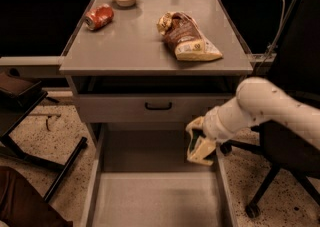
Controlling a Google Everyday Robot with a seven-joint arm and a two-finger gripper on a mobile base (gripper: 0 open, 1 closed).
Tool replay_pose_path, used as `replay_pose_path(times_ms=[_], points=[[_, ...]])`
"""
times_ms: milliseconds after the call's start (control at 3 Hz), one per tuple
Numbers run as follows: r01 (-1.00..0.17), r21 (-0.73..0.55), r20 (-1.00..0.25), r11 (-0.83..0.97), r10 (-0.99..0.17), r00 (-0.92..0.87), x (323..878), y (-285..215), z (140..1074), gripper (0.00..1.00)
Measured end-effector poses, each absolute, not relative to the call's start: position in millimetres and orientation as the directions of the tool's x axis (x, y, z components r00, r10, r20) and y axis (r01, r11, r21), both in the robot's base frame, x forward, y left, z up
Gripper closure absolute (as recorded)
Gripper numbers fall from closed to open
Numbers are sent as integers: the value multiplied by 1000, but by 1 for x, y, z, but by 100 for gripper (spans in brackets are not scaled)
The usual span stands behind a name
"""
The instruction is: Pick sponge from middle drawer and place on counter
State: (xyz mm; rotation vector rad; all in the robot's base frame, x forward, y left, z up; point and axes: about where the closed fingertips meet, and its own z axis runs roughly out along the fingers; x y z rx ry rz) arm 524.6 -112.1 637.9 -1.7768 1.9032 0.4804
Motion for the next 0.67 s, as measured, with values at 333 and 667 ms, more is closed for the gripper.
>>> replay_pose_path(times_ms=[333,667], points=[[-999,-41,-537,19,-843,6,519,-113,715,100],[-999,-42,-538,19,-843,6,519,-113,715,100]])
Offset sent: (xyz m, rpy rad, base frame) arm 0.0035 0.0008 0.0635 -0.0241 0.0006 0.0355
